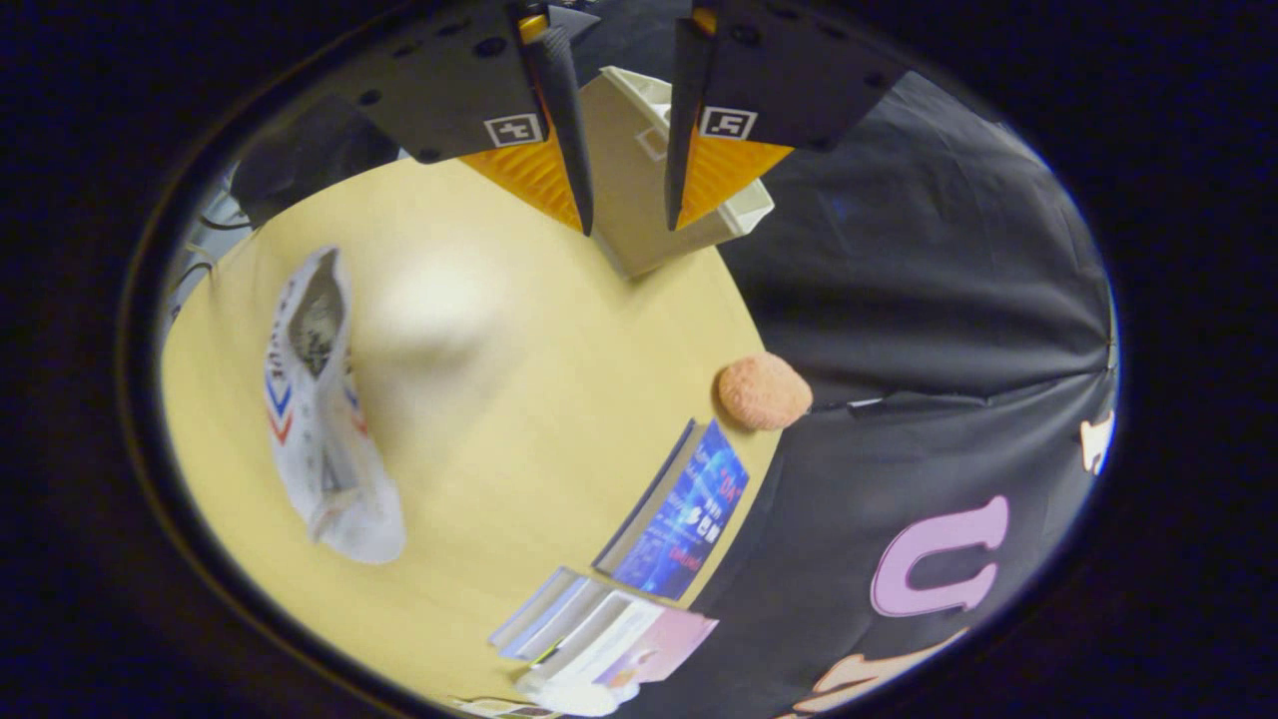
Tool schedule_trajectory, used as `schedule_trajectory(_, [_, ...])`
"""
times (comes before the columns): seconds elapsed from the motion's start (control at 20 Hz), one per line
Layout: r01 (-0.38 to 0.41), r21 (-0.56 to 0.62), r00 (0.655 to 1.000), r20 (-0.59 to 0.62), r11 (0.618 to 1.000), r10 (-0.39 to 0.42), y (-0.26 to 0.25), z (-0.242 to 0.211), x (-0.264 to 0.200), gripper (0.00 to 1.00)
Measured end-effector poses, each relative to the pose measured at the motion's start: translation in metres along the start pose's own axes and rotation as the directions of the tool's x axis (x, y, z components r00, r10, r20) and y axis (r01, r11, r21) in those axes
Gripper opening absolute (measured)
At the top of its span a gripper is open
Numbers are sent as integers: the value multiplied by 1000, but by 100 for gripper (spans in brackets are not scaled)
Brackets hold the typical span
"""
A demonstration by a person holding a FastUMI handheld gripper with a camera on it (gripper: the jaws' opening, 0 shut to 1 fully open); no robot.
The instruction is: Open the storage box then place both shoes into the box .Put the left shoe in first, then the right shoe, with the right side of both shoes facing outward in a uniform manner.
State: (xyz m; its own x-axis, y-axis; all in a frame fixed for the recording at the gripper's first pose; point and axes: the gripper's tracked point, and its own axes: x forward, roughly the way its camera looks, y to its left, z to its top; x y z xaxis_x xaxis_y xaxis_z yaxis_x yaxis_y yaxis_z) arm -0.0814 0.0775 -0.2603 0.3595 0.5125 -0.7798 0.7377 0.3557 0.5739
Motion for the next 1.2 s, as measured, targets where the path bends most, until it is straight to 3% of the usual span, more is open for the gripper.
schedule_trajectory(0.3, [108, 38, 992, 66, 993, -111, -85, 54, -34, 43])
schedule_trajectory(0.65, [210, 68, 971, 104, 975, -216, -157, 86, -46, 43])
schedule_trajectory(1.2, [330, 8, 938, 110, 944, -329, -201, 108, -18, 43])
